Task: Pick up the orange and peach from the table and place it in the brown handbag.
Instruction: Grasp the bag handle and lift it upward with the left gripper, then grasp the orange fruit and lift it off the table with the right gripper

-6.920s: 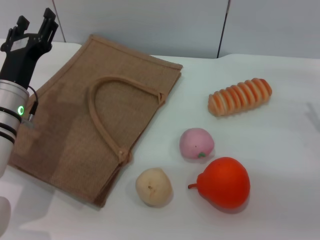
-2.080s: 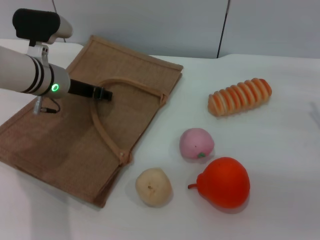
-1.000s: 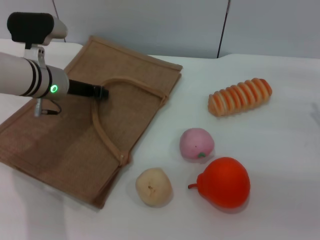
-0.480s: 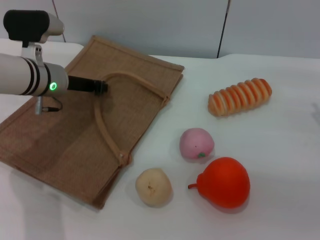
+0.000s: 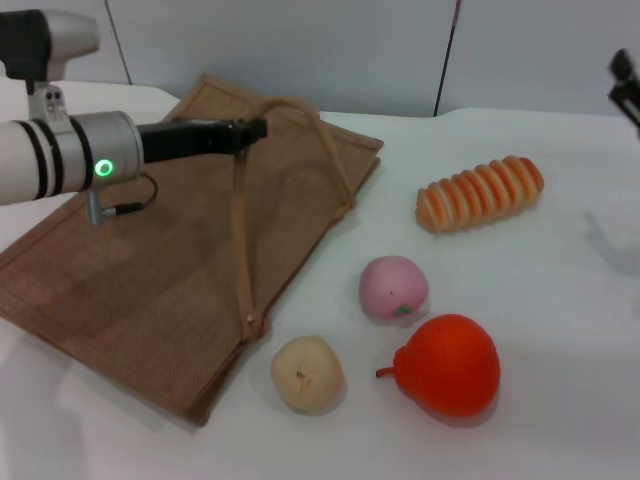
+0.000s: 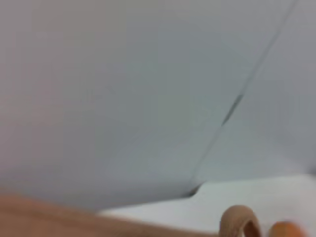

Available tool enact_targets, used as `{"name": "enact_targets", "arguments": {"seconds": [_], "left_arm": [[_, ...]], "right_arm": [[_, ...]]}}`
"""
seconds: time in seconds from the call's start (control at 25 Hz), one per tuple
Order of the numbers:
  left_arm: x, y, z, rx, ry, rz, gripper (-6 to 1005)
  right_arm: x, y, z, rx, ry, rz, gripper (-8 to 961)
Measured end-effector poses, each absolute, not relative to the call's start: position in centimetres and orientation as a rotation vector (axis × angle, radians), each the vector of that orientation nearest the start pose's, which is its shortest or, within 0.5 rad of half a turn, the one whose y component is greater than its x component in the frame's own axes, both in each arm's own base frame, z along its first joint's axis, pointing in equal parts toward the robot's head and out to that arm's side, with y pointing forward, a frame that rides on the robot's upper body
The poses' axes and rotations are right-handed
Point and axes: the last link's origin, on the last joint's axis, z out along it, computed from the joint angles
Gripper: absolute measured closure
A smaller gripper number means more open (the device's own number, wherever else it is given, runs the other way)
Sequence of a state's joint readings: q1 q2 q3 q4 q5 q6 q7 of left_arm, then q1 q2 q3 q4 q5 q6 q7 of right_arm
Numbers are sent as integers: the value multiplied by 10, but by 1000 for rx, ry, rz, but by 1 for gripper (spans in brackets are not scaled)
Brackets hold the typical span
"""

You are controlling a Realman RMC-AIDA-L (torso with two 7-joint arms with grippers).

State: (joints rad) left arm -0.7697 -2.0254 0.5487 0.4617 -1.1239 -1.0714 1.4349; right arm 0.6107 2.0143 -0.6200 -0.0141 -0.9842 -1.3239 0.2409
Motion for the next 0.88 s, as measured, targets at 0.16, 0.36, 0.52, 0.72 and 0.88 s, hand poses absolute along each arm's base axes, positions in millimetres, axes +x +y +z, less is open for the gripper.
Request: {"name": "enact_targets", "arguments": {"seconds": [0.16, 0.36, 0.52, 0.72, 0.88], "left_arm": [[-242, 421, 19, -2283, -996, -832, 886], [-237, 406, 30, -2291, -891, -1022, 887], [-233, 396, 40, -2293, -834, -1139, 887], [-231, 387, 51, -2274, -787, -1250, 887], [-231, 382, 58, -2255, -760, -1309, 887]], "right_arm": [[280, 374, 13, -1880, 144, 765, 107], [275, 376, 13, -2092, 174, 803, 107], [273, 377, 20, -2291, 257, 806, 108], [273, 372, 22, -2507, 368, 714, 108], [273, 363, 20, -2656, 434, 632, 109]]}}
